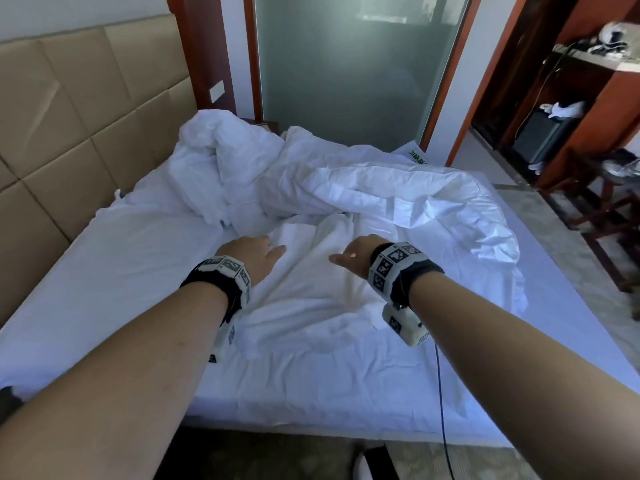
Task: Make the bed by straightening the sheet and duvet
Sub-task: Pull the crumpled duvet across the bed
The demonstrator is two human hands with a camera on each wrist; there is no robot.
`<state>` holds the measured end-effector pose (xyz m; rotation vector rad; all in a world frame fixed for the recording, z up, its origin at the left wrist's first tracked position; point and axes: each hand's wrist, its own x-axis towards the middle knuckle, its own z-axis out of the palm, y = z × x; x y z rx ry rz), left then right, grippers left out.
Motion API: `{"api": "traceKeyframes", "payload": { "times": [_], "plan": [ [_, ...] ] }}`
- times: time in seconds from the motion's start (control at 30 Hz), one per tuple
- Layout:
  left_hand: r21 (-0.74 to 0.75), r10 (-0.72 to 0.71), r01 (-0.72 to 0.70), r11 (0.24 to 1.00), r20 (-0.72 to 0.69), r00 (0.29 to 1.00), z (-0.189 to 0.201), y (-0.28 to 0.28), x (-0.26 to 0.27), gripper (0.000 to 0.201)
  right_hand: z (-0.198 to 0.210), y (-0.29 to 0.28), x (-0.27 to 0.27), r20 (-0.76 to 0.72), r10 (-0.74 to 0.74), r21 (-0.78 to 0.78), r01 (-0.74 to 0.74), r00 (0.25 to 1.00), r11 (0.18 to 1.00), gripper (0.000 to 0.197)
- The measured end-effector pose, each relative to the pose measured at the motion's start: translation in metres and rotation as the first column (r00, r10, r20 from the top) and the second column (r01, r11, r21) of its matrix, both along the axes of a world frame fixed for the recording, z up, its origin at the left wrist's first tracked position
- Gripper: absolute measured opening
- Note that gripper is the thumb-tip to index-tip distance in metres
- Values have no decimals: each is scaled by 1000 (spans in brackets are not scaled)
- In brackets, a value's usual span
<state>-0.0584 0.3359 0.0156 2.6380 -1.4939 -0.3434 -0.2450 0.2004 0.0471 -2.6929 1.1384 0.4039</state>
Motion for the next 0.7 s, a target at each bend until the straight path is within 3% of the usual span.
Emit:
{"api": "traceKeyframes", "payload": {
  "times": [0.17,0.37,0.7],
  "plan": [
    [-58,38,-38,998,-12,999,-2,-30,-11,53,-18,-34,-10,89,3,-53,2,996,999,60],
    [-118,23,-28,993,-38,999,0,-109,-25,61,-17,-98,-23,212,26,-252,28,977,967,62],
    [-179,188,-202,963,-94,978,-14,-236,-6,64,-22,-231,-9,168,123,-301,-68,978,951,69]
  ]
}}
